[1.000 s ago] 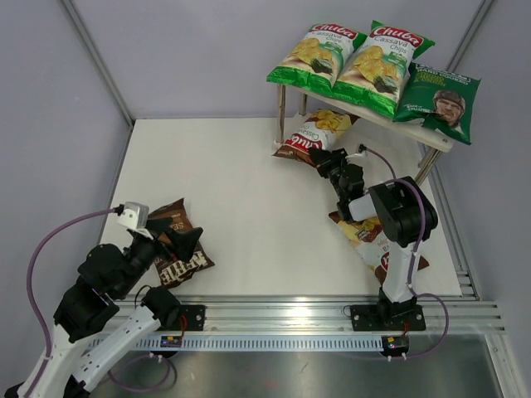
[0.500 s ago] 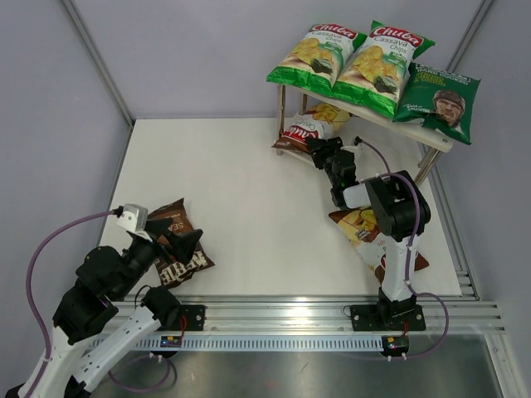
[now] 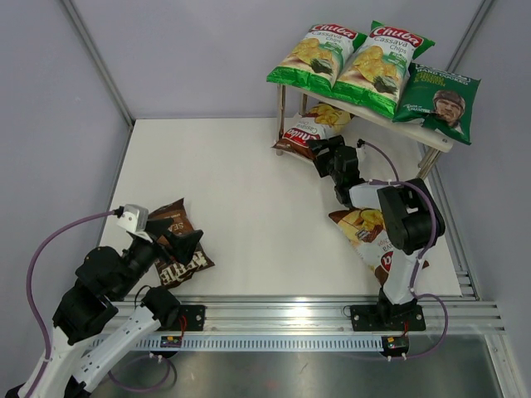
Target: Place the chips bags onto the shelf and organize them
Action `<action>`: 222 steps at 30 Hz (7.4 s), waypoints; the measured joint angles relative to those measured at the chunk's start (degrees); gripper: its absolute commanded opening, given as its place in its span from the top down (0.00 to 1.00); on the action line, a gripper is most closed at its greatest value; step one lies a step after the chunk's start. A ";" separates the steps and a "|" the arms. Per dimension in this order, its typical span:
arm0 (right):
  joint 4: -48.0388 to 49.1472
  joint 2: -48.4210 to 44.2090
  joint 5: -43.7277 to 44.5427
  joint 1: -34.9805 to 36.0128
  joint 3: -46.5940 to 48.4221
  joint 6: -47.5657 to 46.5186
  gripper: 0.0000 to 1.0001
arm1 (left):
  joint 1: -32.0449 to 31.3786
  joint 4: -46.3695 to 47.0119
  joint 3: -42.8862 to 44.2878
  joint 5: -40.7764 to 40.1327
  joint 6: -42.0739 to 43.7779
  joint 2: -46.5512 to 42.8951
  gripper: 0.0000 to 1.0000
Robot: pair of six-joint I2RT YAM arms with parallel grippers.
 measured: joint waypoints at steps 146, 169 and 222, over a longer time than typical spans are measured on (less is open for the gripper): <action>-56.59 -104.32 -25.81 -0.02 -41.31 -5.29 0.01 | 2.45 102.92 -28.61 15.87 -42.88 46.86 1.00; 14.69 -68.57 -41.86 1.49 -45.92 5.27 0.01 | -0.42 89.57 -26.73 9.79 -45.31 32.24 1.00; -24.24 -94.51 -1.07 8.20 -50.42 6.12 0.78 | -6.27 22.77 -5.99 -17.25 -21.90 18.12 0.01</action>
